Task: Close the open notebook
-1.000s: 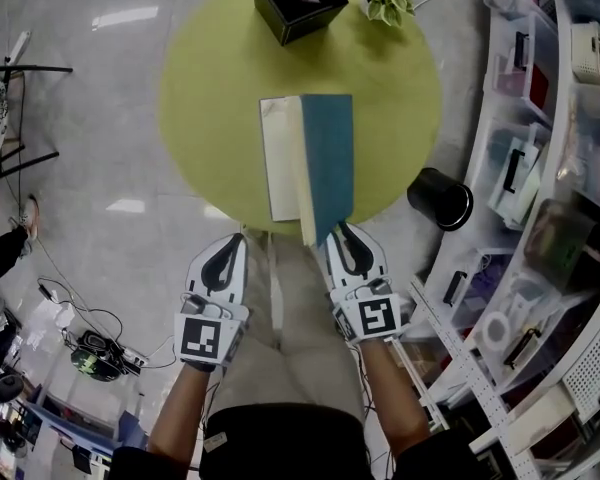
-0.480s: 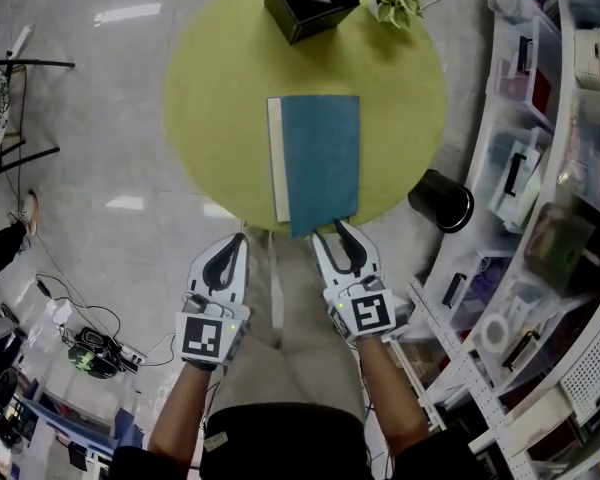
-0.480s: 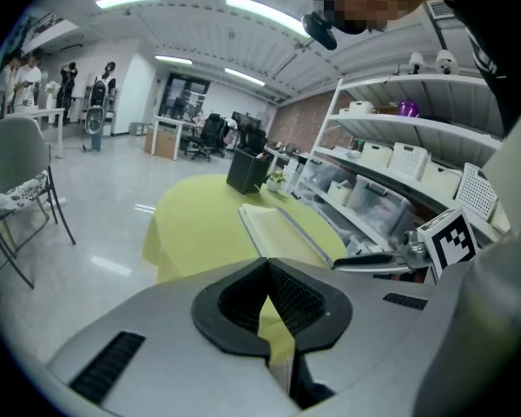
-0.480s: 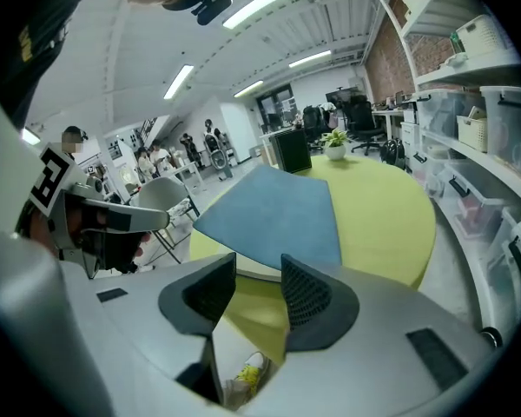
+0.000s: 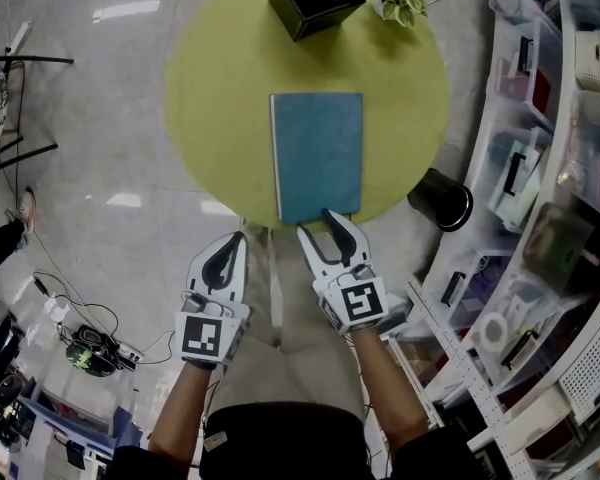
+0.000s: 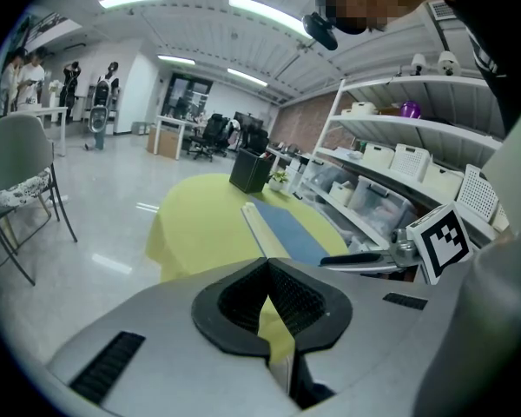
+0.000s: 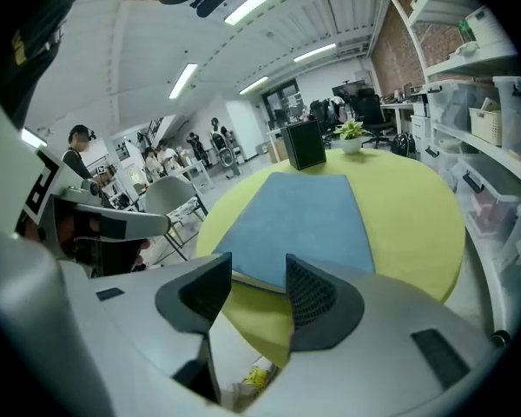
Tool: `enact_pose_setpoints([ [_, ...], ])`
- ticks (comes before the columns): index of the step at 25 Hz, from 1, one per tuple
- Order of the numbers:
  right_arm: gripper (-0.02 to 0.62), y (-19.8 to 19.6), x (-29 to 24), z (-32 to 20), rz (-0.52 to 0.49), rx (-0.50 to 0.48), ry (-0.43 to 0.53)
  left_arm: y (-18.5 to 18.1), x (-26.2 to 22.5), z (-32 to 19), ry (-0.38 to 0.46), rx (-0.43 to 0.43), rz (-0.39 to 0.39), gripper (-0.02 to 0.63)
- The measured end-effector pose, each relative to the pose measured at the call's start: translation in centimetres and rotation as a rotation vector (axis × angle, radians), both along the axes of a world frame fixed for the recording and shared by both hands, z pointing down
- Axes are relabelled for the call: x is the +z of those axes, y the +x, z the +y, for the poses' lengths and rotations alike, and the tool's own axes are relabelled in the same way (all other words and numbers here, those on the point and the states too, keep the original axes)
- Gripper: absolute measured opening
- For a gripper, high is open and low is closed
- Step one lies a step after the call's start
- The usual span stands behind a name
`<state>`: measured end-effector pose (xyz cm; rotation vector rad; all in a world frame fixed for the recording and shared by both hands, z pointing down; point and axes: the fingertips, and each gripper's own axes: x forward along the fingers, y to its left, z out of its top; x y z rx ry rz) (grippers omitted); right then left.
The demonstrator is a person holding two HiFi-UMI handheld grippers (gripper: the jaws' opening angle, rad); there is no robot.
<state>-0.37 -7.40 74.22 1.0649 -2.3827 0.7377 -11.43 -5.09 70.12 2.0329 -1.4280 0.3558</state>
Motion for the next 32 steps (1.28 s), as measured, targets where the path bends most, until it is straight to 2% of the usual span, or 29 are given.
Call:
enact_pose_setpoints([
  [4, 0.195, -0.9, 0.0, -1.7, 0.009, -0.017, 0.023, -0.4, -0.1, 0.0, -0.002, 0.006, -0.009, 0.017],
  [11, 0.186, -1.6, 1.3, -3.0, 0.066, -0.047, 0.003, -0.7, 0.3, 0.0, -0.002, 0.0, -0.006, 0.017],
  [14, 0.179, -1.5, 2.2, -2.7, 0.15, -0.057, -0.052, 0.0, -1.3, -0.2, 0.022, 0.051, -0.011, 0.017],
  [17, 0.139, -1.9, 1.8, -1.8, 0.252, -0.154, -0.184, 0.4, -4.8, -0.9, 0.065, 0.13, -0.035, 0.017],
  [20, 0.103, -2.1, -2.3, -1.6, 0.229, -0.196, -0.228, 1.0, -9.1, -2.1, 0.125, 0.225, -0.07, 0.017],
  [23, 0.058, -0.5, -8.3, -0.8, 0.218, -0.169, -0.203, 2.1, -14.6, -2.0, 0.174, 0.33, -0.111, 0.017],
  [25, 0.029, 0.8, -12.3, -0.1, 0.198, -0.137, -0.195, 2.7, -18.5, -1.7, 0.21, 0.363, -0.119, 0.017],
  [28, 0.003, 2.7, -18.5, 0.3, 0.154, -0.069, -0.174, 2.7, -23.2, -2.1, 0.259, 0.344, -0.125, 0.017],
  [32, 0.002, 5.9, -27.0, 0.8, 0.105, 0.05, -0.079, 0.1, -26.6, -2.5, 0.259, 0.191, -0.106, 0.017],
])
